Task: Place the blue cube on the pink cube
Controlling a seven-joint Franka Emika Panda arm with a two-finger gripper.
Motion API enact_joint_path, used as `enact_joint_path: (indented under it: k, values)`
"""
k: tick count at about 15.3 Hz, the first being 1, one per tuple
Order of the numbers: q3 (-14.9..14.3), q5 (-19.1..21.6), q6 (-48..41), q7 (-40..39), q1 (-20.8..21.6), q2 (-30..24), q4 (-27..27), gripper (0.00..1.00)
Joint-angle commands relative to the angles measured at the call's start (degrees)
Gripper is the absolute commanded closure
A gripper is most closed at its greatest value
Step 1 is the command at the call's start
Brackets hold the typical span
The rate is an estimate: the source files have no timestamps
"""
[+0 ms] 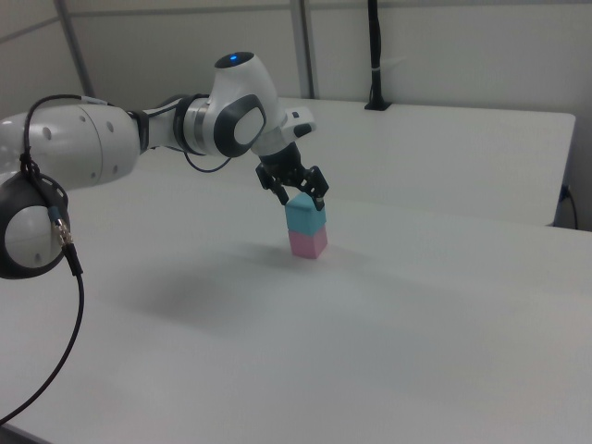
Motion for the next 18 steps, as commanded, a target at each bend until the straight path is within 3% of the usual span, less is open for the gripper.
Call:
enact_joint_path:
  k: [1, 4, 8, 9, 11, 15, 18]
  values:
    - [-2.70, 1.78, -0.46, 0.28, 2.28, -1.35, -0.11, 0.00]
    - [-2.26, 1.08, -1.86, 4.57, 4.47, -8.71, -4.91, 0.00]
    - [-0.25, -0.84, -12.19, 5.29, 7.91, -27.07, -19.51, 0.00]
    - [3.68, -4.16, -20.59, 5.38, 6.60, -31.64, -21.53, 0.00]
    - [7.92, -8.49, -27.24, 6.07, 3.27, -36.06, -24.18, 0.00]
    - [9.78, -8.85, -28.50, 8.80, -0.70, -44.49, -31.20, 0.00]
    - [11.54, -8.59, -30.25, 8.80, -3.68, -45.48, -31.48, 0.00]
